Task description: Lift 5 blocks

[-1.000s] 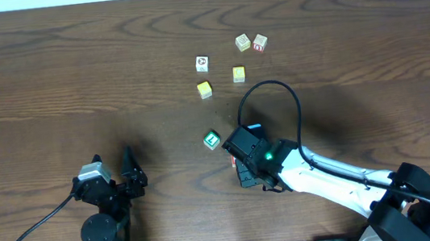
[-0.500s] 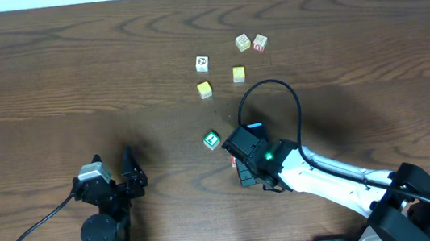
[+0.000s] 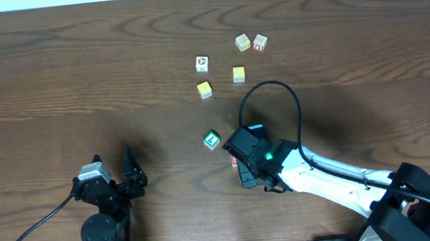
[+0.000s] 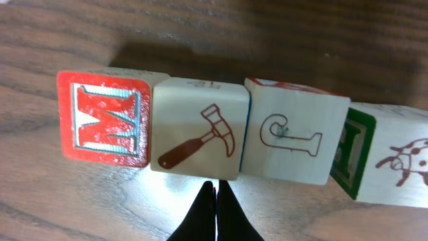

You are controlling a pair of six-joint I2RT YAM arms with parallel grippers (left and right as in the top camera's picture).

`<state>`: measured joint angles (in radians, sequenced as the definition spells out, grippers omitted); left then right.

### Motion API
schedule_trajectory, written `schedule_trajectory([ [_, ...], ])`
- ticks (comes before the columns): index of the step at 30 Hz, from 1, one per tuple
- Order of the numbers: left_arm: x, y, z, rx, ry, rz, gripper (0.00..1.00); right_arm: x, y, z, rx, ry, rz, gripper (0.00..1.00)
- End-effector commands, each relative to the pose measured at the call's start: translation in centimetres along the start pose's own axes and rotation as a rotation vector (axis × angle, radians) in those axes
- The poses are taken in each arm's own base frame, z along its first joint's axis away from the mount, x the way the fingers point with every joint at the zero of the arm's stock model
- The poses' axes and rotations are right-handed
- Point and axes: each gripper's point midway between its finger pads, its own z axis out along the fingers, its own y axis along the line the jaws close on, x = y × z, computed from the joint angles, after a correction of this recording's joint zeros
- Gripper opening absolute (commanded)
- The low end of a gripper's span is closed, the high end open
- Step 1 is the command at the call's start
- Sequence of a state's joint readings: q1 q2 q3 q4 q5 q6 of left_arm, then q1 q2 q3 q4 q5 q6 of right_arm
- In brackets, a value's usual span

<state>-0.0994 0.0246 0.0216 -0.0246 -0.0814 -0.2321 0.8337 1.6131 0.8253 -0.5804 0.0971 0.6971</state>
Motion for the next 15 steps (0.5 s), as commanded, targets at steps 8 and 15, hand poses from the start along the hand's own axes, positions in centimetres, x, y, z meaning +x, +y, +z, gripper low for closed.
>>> schedule_trajectory([
  [8,1.74,0.79,0.11,-0.032,0.053,0.011,0.72,-0.09,-0.09,0.21,0.012,-0.013,0.007,0.01],
  [15,1.74,0.80,0.11,-0.033,0.053,0.011,0.72,-0.28,-0.18,0.21,0.018,-0.023,0.007,0.01],
])
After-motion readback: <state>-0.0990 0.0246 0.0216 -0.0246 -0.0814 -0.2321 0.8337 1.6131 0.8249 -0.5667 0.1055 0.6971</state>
